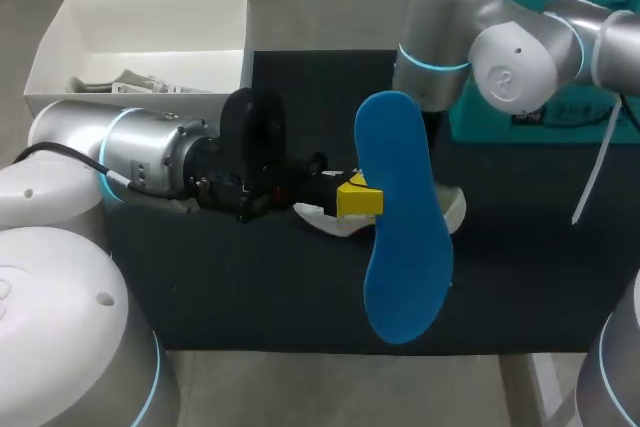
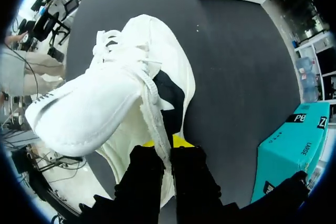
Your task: Take the shoe out of the shoebox, open the shoe tongue, remove and reinsert the insole, then place the shoe into the shoebox
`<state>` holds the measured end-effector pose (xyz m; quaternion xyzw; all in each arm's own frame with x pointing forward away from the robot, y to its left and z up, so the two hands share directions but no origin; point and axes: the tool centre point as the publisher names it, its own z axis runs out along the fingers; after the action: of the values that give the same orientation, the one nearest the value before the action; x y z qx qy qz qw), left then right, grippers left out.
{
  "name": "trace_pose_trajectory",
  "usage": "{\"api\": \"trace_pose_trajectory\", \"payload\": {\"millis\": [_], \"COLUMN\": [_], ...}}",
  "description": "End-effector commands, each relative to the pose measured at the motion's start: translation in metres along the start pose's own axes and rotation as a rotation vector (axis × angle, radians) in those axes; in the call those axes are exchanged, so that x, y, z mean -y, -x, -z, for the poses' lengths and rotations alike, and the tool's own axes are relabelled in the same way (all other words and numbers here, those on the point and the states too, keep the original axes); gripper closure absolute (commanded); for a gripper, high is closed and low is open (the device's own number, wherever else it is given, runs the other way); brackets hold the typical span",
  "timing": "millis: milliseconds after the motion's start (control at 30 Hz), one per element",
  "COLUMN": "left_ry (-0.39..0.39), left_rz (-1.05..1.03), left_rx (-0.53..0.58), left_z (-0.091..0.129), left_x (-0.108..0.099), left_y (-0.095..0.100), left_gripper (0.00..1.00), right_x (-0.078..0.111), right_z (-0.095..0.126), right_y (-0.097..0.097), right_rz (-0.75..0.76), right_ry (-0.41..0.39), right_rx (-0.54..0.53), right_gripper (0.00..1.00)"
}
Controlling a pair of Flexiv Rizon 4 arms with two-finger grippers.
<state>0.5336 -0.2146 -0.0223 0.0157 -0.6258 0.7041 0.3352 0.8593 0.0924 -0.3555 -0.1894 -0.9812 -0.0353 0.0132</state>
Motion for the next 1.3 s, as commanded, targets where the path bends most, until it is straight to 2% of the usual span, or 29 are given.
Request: {"api": "trace_pose_trajectory", "payload": {"millis": [33, 233, 333, 500, 800, 967, 1300], "left_ry": [-0.003, -0.003, -0.003, -0.003, -0.003, -0.003, -0.003], "left_rz": [0.0, 0.0, 0.0, 0.0, 0.0, 0.0, 0.0], "left_rx": [0.003, 0.003, 0.003, 0.003, 0.003, 0.003, 0.003], "left_z": [0.0, 0.0, 0.0, 0.0, 0.0, 0.0, 0.0], "left_x": [-0.001, -0.001, -0.001, -0.001, -0.001, -0.001, -0.001], "left_y": [-0.001, -0.001, -0.001, -0.001, -0.001, -0.001, -0.001], "left_gripper": [1.0, 1.0, 1.0, 1.0, 1.0, 1.0, 1.0], "right_x": [0.003, -0.012, -0.018, -0.022, -0.025, -0.027, -0.034], "right_z": [0.022, 0.038, 0.041, 0.035, 0.029, 0.024, 0.003], "right_y": [0.007, 0.001, -0.004, -0.013, -0.013, -0.012, -0.011], "right_rz": [-0.587, -0.917, -1.053, -1.194, -1.244, -1.226, -1.142], "right_ry": [-0.003, 0.135, 0.155, 0.16, 0.224, 0.214, 0.213], "right_rx": [-0.087, -0.139, -0.092, -0.103, -0.061, -0.013, -0.047], "right_gripper": [1.0, 1.0, 1.0, 1.0, 1.0, 1.0, 1.0]}}
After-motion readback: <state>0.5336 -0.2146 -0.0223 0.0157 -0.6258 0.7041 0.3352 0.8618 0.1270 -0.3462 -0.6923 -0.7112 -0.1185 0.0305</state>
